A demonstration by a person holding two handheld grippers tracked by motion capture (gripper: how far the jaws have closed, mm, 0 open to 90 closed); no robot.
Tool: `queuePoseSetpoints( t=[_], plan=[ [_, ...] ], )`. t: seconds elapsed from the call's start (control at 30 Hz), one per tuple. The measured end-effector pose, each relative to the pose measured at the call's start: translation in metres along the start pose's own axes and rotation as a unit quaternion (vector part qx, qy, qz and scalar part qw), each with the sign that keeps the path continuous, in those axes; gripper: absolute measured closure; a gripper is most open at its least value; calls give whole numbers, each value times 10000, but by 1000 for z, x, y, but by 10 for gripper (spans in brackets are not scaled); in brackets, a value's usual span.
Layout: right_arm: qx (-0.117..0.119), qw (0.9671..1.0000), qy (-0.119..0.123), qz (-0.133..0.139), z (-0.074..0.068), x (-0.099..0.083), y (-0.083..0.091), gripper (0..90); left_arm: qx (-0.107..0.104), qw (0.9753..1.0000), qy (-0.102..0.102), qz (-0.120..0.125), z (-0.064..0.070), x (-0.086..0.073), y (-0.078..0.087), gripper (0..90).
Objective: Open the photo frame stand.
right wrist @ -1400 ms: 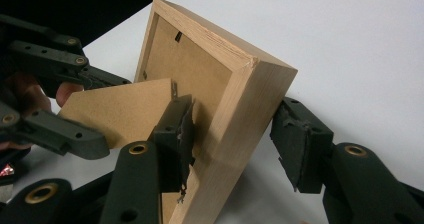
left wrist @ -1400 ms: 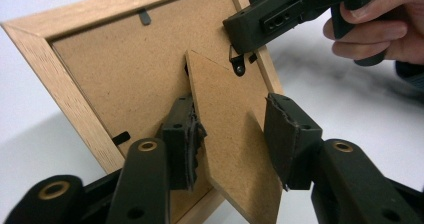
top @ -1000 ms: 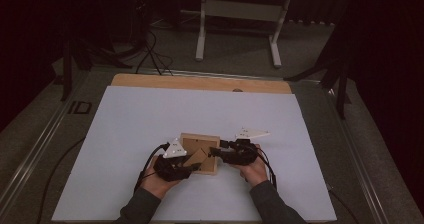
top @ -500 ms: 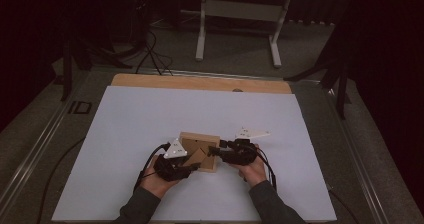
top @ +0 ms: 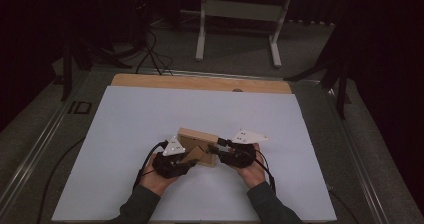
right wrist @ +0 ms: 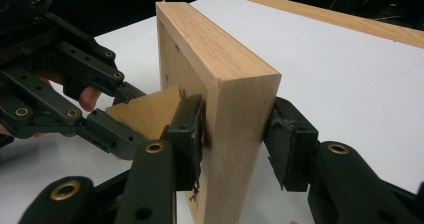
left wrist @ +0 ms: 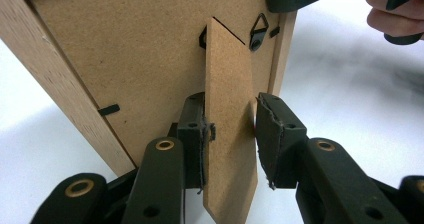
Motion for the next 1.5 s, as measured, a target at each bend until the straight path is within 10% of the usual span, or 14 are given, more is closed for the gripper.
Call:
queuePoseSetpoints(
  t=[0.8,1.5],
  plan=[
    [-419,9975,572,-54,-21,-2,-4,611,204,9995,198,121,-15,-4,2,676],
    [68,9995,300,-78,-25,-3,-2,561,-141,9985,526,60,-10,-14,11,634]
  ],
)
Point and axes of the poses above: each handheld gripper's, and its own axes: y roughly backward along the jaws, x roughly out of its top, z roughly to its right, the point moved 1 cm from there along -y, roughly forward along the jaws, and after that the axes turned 1 degree about -x, right-handed, at the moved point
